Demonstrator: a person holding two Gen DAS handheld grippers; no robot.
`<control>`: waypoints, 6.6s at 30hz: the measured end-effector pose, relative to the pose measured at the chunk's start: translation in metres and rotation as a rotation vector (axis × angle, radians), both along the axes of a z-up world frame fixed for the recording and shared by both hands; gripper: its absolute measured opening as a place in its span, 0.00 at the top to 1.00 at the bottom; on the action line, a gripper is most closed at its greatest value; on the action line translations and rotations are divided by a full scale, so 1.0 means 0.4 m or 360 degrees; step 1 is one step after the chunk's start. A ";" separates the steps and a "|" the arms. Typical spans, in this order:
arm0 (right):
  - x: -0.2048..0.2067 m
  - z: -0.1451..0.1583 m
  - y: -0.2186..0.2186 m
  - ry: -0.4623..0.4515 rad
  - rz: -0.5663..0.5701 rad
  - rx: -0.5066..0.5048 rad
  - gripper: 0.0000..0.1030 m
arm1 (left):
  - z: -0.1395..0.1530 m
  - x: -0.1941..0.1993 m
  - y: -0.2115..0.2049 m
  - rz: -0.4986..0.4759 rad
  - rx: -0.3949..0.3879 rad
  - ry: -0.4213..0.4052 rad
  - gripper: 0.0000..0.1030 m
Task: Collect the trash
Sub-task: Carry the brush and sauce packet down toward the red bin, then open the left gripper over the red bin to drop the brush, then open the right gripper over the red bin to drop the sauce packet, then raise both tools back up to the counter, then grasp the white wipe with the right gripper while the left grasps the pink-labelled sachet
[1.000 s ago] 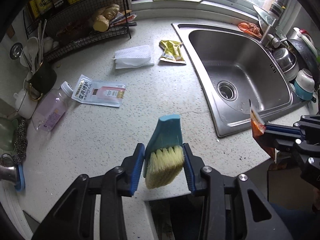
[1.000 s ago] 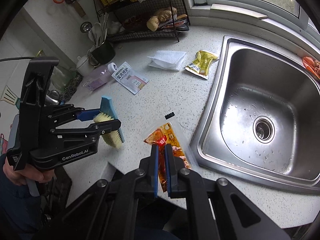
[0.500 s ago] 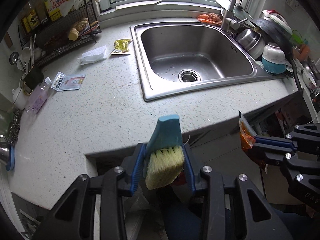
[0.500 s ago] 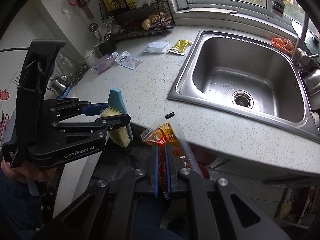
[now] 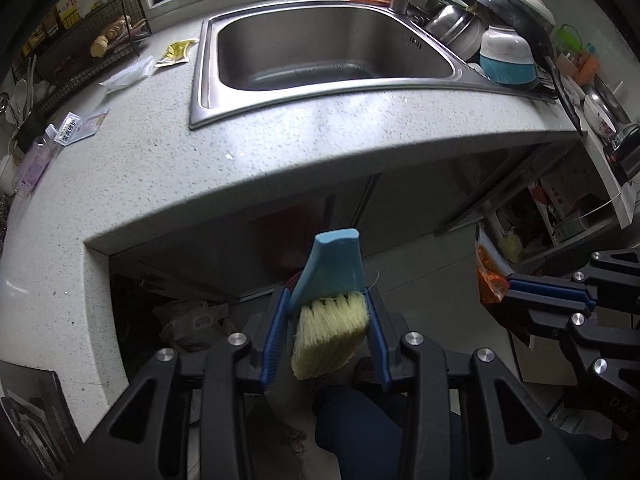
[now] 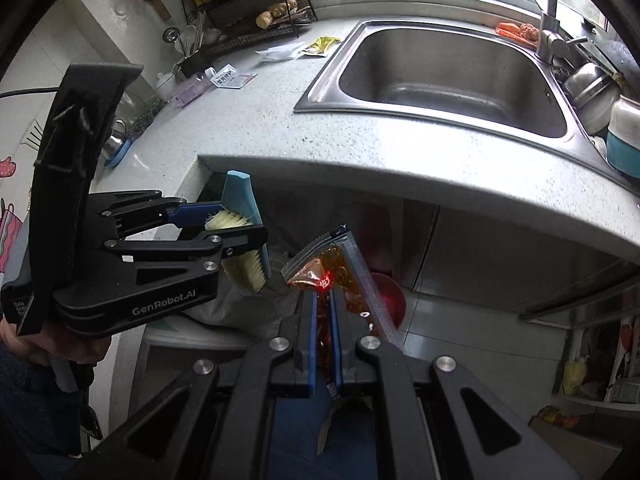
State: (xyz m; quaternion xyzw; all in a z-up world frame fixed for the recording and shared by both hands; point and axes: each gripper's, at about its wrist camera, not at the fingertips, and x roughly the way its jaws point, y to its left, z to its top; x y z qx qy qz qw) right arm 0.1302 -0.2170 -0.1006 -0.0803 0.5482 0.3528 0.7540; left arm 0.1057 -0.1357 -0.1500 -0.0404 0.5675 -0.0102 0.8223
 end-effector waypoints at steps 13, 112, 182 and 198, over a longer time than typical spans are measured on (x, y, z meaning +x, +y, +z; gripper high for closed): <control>0.033 -0.173 -0.001 0.0052 -0.0107 -0.0069 0.95 | -0.260 0.057 -0.023 -0.0041 -0.0059 0.0128 0.66; -0.013 0.096 -0.076 -0.0428 -0.0126 -0.0218 0.01 | 0.190 -0.048 0.087 0.0035 0.0070 -0.0256 0.00; 0.692 -0.109 0.988 -0.0174 0.0436 -0.0368 0.01 | 0.038 0.473 1.168 0.0758 -0.0081 0.0061 0.00; 0.710 -0.249 1.127 -0.0119 0.0673 -0.0503 0.39 | -0.009 0.441 1.202 0.0689 -0.0073 0.0119 0.00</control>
